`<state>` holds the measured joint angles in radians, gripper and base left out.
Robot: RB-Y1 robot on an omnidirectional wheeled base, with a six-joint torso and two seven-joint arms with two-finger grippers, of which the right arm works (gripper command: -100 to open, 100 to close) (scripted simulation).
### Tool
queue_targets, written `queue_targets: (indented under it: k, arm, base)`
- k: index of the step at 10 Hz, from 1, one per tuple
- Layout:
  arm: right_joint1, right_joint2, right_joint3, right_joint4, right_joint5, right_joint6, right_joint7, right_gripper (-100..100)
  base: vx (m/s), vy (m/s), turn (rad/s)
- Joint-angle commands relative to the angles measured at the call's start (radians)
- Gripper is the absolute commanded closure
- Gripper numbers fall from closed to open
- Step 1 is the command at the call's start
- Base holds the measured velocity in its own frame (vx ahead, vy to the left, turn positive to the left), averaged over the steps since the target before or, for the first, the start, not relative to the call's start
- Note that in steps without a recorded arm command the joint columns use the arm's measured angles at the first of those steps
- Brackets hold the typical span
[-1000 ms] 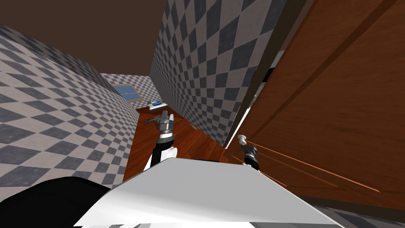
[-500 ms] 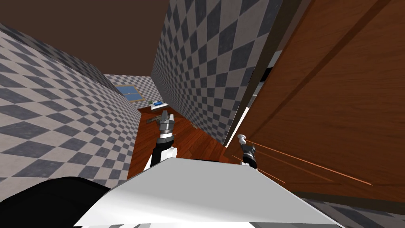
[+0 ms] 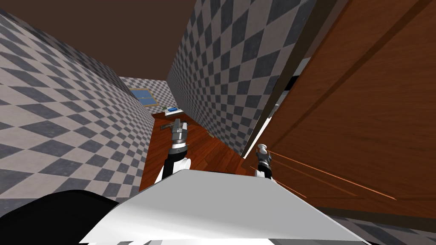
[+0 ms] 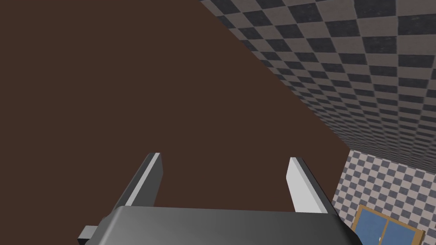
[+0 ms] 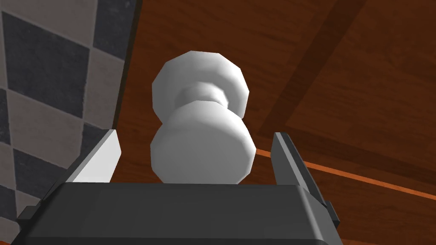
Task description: Pull the door open
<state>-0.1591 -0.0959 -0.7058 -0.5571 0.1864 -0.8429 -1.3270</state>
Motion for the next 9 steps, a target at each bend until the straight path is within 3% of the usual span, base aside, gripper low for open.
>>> queue_targets:
  k: [1,9]
  arm:
    - [-0.012,0.009,-0.008,-0.001,-0.001,0.006,-0.046,-100]
    - [-0.06,0.056,-0.04,-0.004,-0.008,0.022,-0.226,-100]
  base:
    - [-0.097,0.008,0.013]
    - [-0.092,0.013,0.012]
